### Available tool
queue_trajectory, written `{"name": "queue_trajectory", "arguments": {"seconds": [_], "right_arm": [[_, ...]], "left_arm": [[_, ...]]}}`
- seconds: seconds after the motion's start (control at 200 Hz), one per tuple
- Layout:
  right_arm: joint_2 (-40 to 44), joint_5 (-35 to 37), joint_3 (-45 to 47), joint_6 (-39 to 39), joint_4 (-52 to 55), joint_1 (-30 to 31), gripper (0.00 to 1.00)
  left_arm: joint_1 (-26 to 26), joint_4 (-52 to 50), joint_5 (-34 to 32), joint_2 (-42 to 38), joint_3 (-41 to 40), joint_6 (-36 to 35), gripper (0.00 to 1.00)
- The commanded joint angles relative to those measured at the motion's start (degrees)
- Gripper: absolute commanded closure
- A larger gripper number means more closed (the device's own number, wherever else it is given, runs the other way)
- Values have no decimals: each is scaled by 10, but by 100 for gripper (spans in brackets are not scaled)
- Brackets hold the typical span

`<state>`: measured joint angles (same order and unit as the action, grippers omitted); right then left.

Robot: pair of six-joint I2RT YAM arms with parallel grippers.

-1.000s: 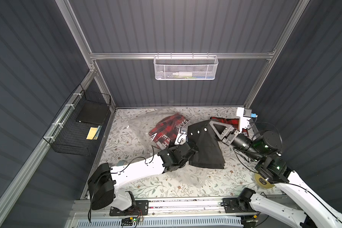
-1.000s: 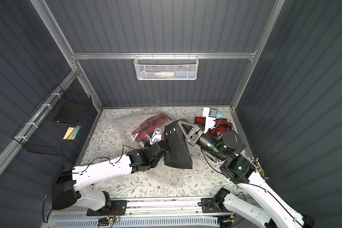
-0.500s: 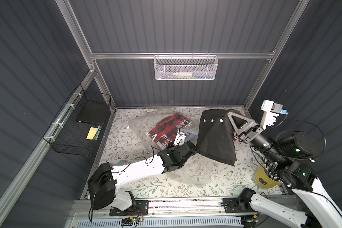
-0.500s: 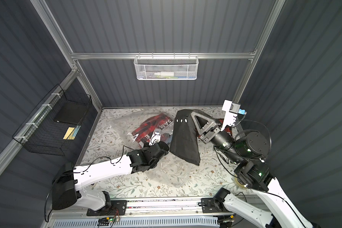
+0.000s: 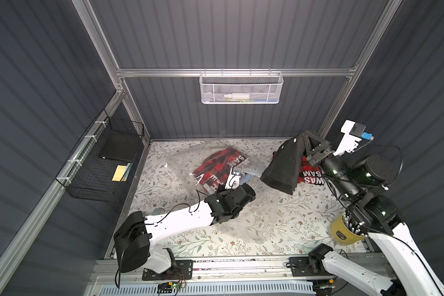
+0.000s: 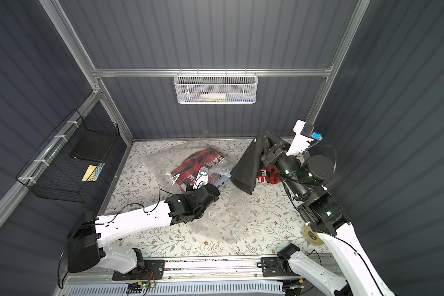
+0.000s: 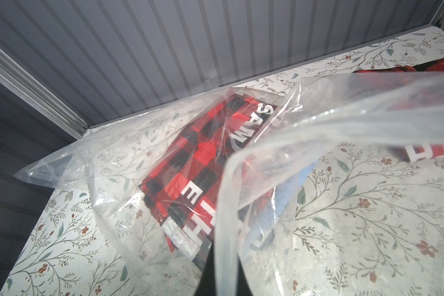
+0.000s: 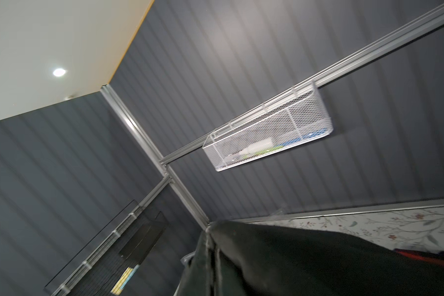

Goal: Take the shirt out of the vacuum bag
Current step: Place the shirt at the center of the board.

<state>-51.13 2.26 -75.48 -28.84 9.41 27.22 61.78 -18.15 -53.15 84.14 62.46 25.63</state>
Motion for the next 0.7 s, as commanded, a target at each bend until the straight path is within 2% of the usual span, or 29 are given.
{"name": "queue_trajectory", "arguments": {"seconds": [0.0, 0.185, 0.325, 0.36, 0.695], "right_arm": [[-12, -59, -19, -17, -46, -57, 100], [-41, -122, -11, -65, -73, -164, 100], [-66, -164, 29, -126, -142, -252, 100], [-75, -194, 40, -144, -159, -272, 100], [-196, -198, 83, -162, -257, -321, 100]], "left_arm": [[-3, -19, 0, -16, -14, 15, 100], [-4, -19, 4, -20, -22, 19, 100], [-3, -15, 7, -18, -25, 20, 100], [-4, -14, 8, -16, -24, 19, 100], [-3, -9, 18, -9, -21, 20, 100]]}}
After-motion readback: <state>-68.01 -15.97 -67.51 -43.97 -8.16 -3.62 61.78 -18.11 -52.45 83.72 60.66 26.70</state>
